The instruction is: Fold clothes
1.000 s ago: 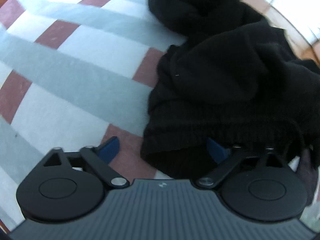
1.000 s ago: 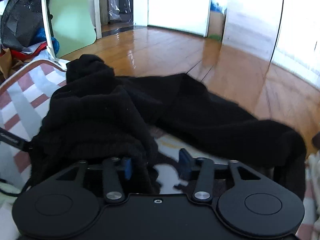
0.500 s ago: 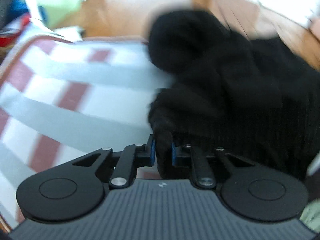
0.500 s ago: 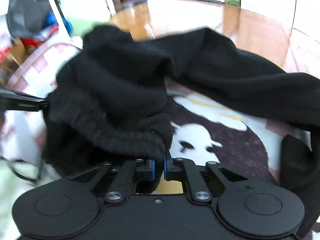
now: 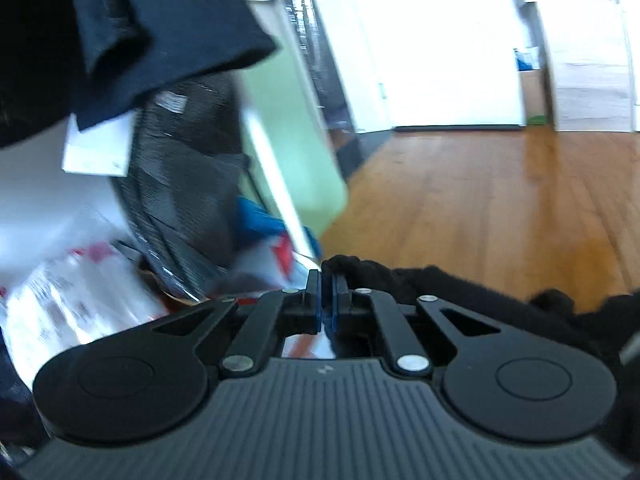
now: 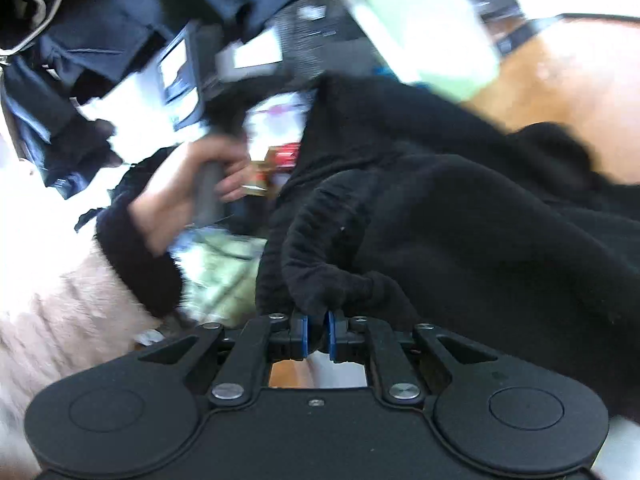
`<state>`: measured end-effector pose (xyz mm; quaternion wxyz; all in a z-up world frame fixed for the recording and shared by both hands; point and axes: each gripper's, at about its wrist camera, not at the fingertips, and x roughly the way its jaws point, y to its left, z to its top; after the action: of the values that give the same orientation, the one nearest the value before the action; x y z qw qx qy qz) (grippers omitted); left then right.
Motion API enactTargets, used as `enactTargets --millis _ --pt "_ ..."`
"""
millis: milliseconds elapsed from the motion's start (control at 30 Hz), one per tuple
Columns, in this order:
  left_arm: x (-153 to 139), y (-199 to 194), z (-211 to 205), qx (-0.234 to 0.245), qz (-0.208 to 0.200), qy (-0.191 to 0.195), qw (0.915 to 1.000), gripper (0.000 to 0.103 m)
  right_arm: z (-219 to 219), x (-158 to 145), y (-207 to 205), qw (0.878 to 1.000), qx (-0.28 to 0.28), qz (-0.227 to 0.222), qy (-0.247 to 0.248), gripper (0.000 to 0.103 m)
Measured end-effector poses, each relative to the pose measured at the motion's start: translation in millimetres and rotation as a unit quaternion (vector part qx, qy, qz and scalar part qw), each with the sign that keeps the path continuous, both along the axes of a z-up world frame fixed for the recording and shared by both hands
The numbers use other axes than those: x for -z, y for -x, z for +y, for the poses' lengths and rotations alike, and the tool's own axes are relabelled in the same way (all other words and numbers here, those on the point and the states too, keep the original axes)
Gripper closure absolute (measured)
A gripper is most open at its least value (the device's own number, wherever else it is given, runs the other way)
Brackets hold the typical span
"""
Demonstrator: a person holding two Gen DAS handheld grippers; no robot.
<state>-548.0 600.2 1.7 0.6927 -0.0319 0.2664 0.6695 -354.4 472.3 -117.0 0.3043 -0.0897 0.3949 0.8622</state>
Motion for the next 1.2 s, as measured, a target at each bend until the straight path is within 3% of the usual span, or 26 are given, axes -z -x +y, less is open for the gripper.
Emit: enactTargets --millis 67,100,167,267,333,433,500,567,667,800,933,1000,1100,1200 --pt "9 4 24 -0.031 0.041 -0.001 0.9987 0.096 16 7 40 1.0 -0.005 -0.023 0.001 0.083" --pt "18 6 37 -0.05 0.064 0.005 0.9967 0.089 23 15 58 0.999 -0.006 -0.042 0.006 0.08" --pt "43 22 59 -0.08 0.057 0.051 0.9938 0.084 28 33 70 0.996 0.003 -0.085 0.027 0.077" --pt "75 43 50 -0.1 0.021 0.068 0.9924 0.077 14 52 38 0.992 0.018 -0.12 0.034 0.068" --pt "90 43 32 -0.089 0.021 0.067 0.9936 0.053 -3 61 -11 0.988 0.042 -0.143 0.038 0.057" --pt "102 35 -11 -0.044 -0.022 0.094 0.9943 0.052 -18 77 -106 0.97 0.104 -0.205 0.076 0.056" --pt "108 26 -30 -0.015 -0.054 0.136 0.9891 0.051 -30 80 -166 0.945 0.164 -0.264 0.101 0.056" --pt "117 15 -38 0.019 -0.074 0.168 0.9828 0.049 -40 73 -214 0.916 0.226 -0.308 0.119 0.056" --pt "130 -18 -58 0.064 -0.073 0.196 0.9757 0.045 -63 47 -267 0.895 0.273 -0.334 0.113 0.056" --pt "134 -74 -77 0.114 -0.06 0.225 0.9658 0.049 -100 27 -316 0.887 0.296 -0.336 0.117 0.055" --pt "121 -142 -111 0.208 -0.042 0.196 0.9573 0.049 -120 47 -331 0.879 0.298 -0.335 0.164 0.054" --pt "129 -178 -128 0.254 -0.031 0.197 0.9465 0.048 -122 65 -335 0.87 0.304 -0.346 0.178 0.051" --pt "153 -230 -151 0.316 -0.021 0.221 0.9224 0.048 -120 91 -344 0.849 0.34 -0.351 0.201 0.047" --pt "180 -276 -173 0.367 -0.01 0.251 0.8956 0.047 -114 112 -355 0.848 0.338 -0.335 0.232 0.047"
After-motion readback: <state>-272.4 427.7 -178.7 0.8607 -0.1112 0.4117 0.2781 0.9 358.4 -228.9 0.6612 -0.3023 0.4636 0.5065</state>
